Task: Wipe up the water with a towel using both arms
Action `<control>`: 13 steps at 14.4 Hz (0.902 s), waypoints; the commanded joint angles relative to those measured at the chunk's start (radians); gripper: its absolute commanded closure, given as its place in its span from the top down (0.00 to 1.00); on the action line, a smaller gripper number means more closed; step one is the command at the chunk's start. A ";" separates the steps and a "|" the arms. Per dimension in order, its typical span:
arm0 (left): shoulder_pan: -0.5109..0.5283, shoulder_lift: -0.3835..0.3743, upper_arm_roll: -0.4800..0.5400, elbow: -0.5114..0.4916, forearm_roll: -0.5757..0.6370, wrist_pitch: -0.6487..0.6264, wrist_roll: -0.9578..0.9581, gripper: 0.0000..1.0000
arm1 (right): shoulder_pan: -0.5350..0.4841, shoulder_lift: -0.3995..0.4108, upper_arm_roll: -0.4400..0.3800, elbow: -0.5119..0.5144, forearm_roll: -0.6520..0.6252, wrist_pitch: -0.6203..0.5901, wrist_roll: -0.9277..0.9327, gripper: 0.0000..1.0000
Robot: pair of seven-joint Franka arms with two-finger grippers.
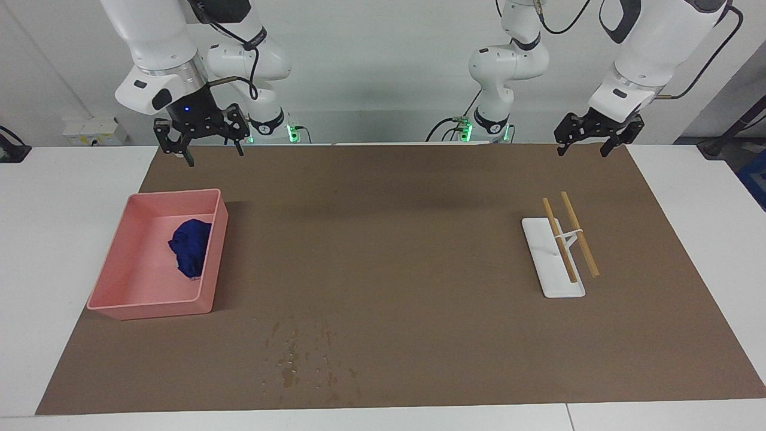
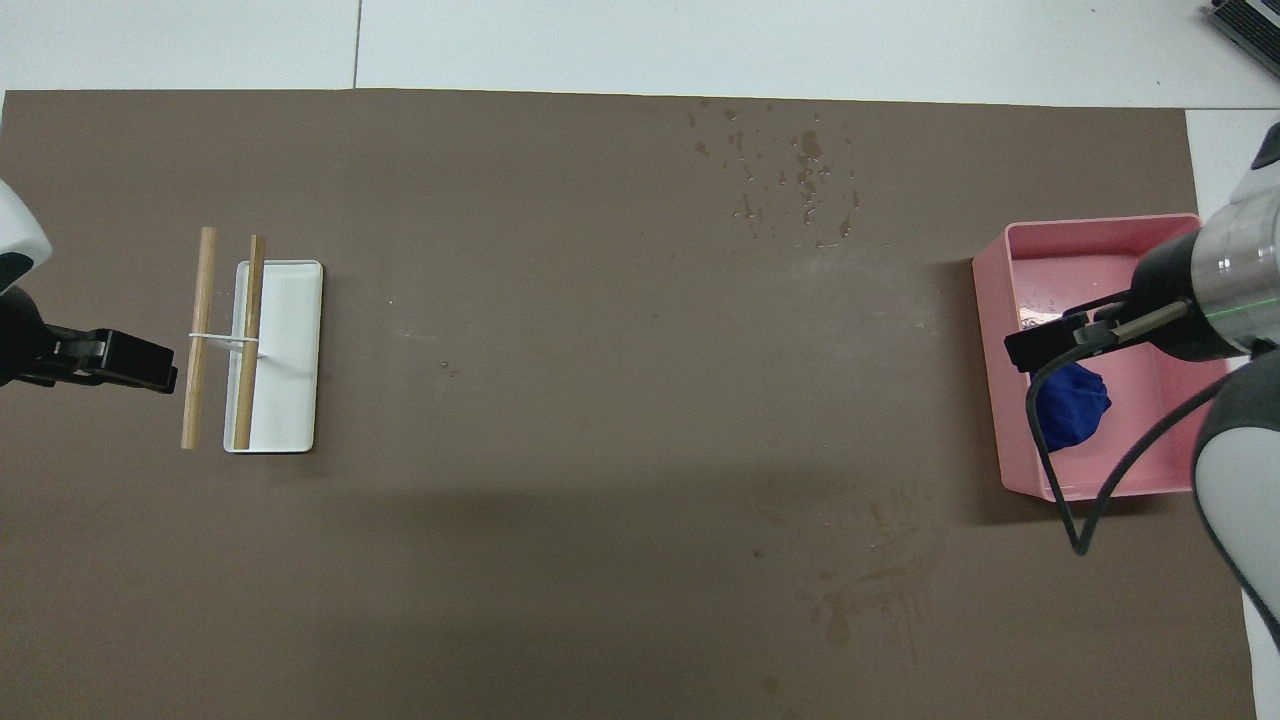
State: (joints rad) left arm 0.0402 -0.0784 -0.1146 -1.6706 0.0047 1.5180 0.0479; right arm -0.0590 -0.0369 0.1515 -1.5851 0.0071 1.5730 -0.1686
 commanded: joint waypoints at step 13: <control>-0.006 -0.021 0.010 -0.012 -0.011 -0.012 0.012 1.00 | 0.021 -0.024 -0.044 -0.029 0.011 -0.056 0.158 1.00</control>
State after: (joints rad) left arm 0.0402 -0.0784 -0.1146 -1.6706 0.0047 1.5180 0.0478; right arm -0.0433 -0.0416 0.1173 -1.5879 0.0091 1.5094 -0.0214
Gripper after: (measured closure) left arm 0.000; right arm 0.000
